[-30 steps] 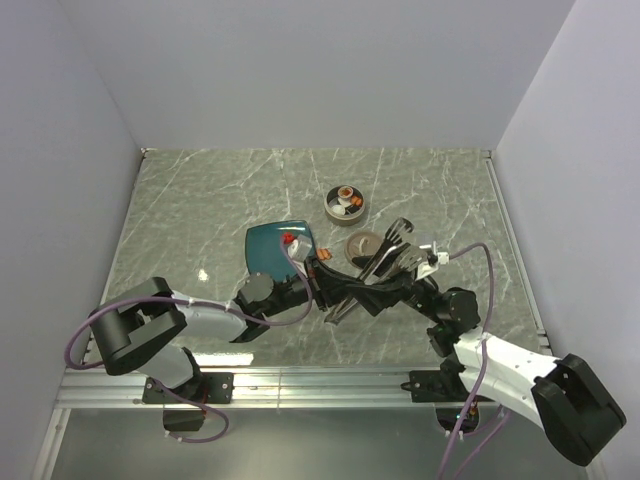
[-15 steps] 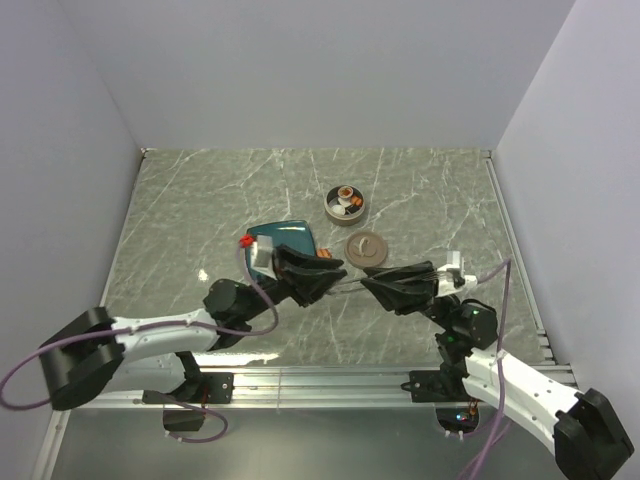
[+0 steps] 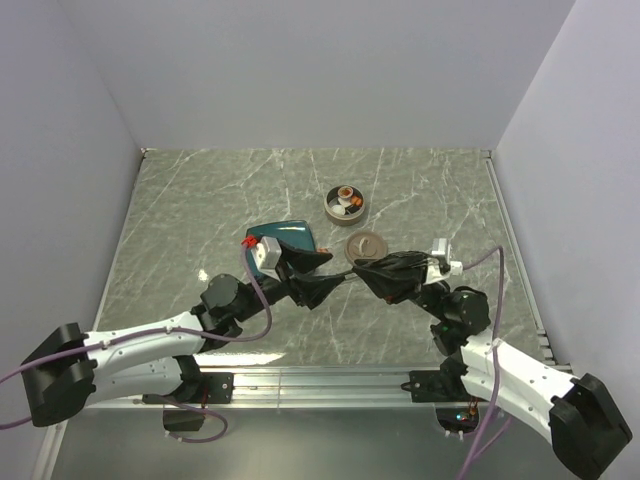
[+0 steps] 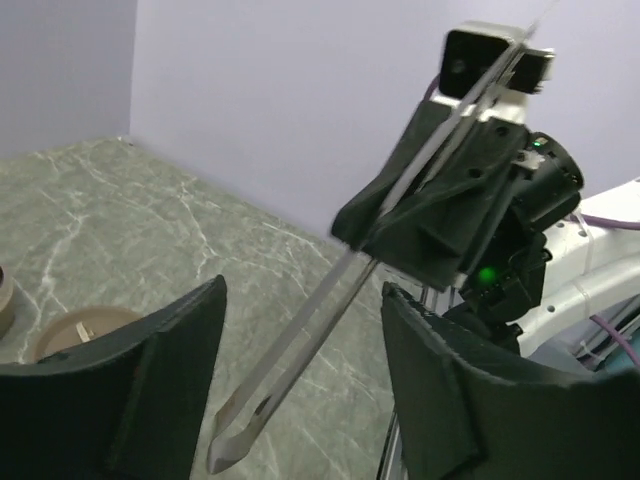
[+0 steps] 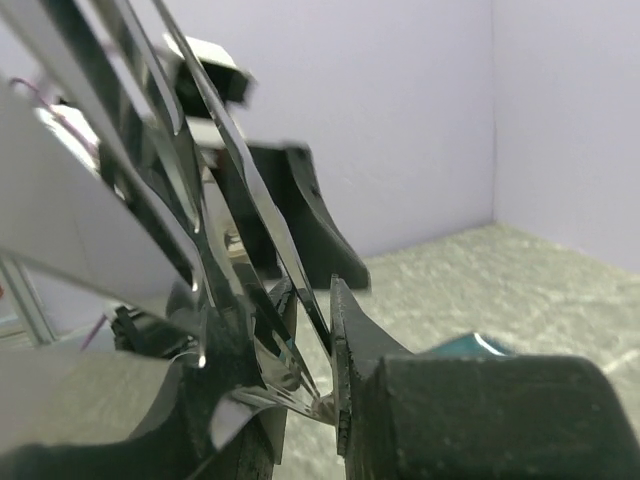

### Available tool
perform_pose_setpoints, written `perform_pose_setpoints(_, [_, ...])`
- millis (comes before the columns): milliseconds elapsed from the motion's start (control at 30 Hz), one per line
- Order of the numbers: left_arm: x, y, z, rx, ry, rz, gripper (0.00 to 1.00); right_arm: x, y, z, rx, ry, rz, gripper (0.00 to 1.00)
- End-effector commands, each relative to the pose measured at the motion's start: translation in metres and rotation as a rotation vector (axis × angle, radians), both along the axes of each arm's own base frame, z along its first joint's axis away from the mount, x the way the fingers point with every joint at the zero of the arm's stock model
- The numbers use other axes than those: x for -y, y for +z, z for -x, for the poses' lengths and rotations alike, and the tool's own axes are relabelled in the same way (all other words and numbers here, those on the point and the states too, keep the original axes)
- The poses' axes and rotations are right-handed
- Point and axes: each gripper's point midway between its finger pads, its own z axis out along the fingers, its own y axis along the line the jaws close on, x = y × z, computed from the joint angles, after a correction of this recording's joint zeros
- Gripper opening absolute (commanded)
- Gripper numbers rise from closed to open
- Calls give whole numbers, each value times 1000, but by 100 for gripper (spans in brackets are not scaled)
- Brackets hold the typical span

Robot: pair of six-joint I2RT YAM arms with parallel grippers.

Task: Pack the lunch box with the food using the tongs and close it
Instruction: Pass the clamp from the right arm to the left

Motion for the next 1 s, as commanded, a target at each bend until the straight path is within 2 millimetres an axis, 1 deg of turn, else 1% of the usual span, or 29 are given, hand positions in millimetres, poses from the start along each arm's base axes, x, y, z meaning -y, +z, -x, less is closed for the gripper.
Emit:
perform_pose_setpoints(0, [-1, 34, 13, 124, -32, -19, 70, -1, 12, -11, 25, -44, 7, 25])
perform_pose_setpoints(67, [-1, 41, 14, 157, -26, -29, 72, -6, 5, -19, -7, -52, 50, 25])
perform_pose_setpoints(100, [0, 43, 16, 170, -34, -33, 74, -9, -2, -23, -29, -51, 70, 25])
perform_pose_setpoints(167, [3, 49, 18, 191, -50, -41, 77, -12, -10, -27, -54, -49, 97, 26])
perform_pose_setpoints(200, [7, 48, 19, 198, -66, -52, 78, -15, -16, -30, -70, -47, 112, 26])
perform_pose_setpoints(233, [11, 53, 20, 207, -75, -52, 78, -16, -18, -32, -77, -47, 119, 26])
perform_pose_setpoints(267, [16, 48, 19, 203, -87, -69, 79, -18, -23, -34, -89, -45, 131, 26])
perform_pose_setpoints(300, [20, 48, 19, 204, -95, -74, 80, -20, -24, -36, -94, -43, 138, 26])
perform_pose_setpoints(333, [22, 53, 19, 210, -102, -66, 80, -21, -25, -37, -99, -41, 145, 27])
perform_pose_setpoints(400, [28, 48, 18, 206, -112, -77, 81, -24, -29, -40, -111, -37, 160, 27])
perform_pose_setpoints(433, [30, 52, 17, 216, -111, -71, 81, -25, -30, -38, -110, -24, 168, 27])
perform_pose_setpoints(467, [33, 48, 13, 209, -101, -81, 81, -27, -32, -38, -114, -17, 175, 27])
perform_pose_setpoints(533, [37, 51, 9, 211, -85, -85, 82, -29, -34, -36, -111, -1, 181, 27])
perform_pose_setpoints(567, [39, 47, 4, 203, -73, -93, 82, -29, -35, -35, -109, 8, 187, 27])
perform_pose_setpoints(600, [40, 48, 3, 202, -66, -92, 82, -30, -37, -33, -111, 16, 194, 27])
perform_pose_setpoints(767, [47, 54, 0, 215, -70, -69, 83, -37, -46, -28, -108, 57, 237, 27])
perform_pose_setpoints(800, [48, 59, -1, 223, -65, -61, 84, -38, -45, -26, -101, 65, 239, 27])
perform_pose_setpoints(867, [52, 56, -6, 218, -58, -71, 84, -41, -49, -24, -97, 81, 253, 27])
perform_pose_setpoints(967, [55, 59, -7, 221, -59, -53, 84, -46, -52, -19, -83, 109, 280, 28])
